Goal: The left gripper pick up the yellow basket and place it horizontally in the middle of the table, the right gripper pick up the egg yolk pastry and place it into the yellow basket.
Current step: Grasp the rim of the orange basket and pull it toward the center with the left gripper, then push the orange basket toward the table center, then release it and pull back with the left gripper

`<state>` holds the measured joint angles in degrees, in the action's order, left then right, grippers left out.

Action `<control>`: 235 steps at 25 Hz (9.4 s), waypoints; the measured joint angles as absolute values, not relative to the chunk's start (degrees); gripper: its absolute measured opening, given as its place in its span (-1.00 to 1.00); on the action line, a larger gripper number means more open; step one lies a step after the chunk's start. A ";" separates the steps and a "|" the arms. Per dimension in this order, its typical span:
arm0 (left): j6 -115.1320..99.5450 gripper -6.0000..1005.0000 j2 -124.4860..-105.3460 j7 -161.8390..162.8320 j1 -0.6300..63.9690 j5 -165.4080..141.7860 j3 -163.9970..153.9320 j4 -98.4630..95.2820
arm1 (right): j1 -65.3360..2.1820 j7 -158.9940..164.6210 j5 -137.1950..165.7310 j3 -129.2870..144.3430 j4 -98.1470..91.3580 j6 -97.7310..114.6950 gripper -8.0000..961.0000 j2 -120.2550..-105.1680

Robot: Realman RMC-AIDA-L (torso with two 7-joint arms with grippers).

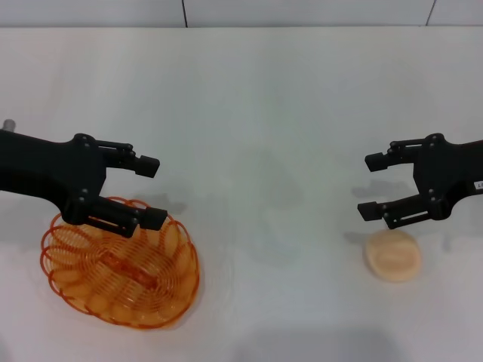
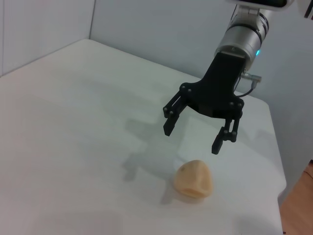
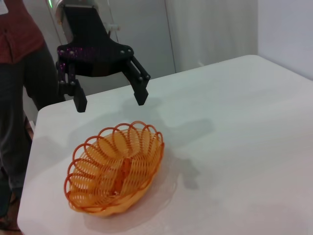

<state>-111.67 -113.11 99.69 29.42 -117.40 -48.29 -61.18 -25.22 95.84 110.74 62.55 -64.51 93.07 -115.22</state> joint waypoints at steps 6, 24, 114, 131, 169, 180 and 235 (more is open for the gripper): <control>-111.71 0.76 -113.01 99.53 28.85 -117.34 -48.17 -61.18 | -25.23 95.88 110.74 63.05 -64.51 93.04 0.73 -115.23; -112.04 0.75 -109.70 111.78 29.24 -125.38 -48.17 -67.33 | -24.94 95.77 110.19 62.66 -64.50 92.66 0.73 -115.26; -95.82 -0.27 -113.55 126.74 38.81 -157.55 -48.86 -51.73 | -24.79 95.97 107.74 63.98 -64.25 93.48 0.72 -115.31; -96.05 -0.71 -113.75 127.03 40.43 -157.76 -48.84 -51.69 | -25.16 95.98 107.74 63.74 -64.43 93.51 0.72 -115.31; -88.69 -0.81 -115.40 154.60 42.91 -141.79 -47.44 -53.64 | -24.78 96.06 107.03 63.17 -64.38 93.43 0.72 -115.18; -84.73 -0.81 -115.80 155.38 44.64 -141.65 -47.87 -47.44 | -25.17 96.07 106.95 63.19 -64.46 93.65 0.72 -115.13; -75.94 -0.81 -117.77 156.15 49.66 -148.44 -48.10 -35.25 | -25.13 95.63 106.38 63.19 -64.59 95.49 0.72 -114.96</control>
<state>-75.94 -117.77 156.15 49.66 -148.44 -48.10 -35.25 -25.13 95.63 106.38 63.19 -64.59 95.49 -114.96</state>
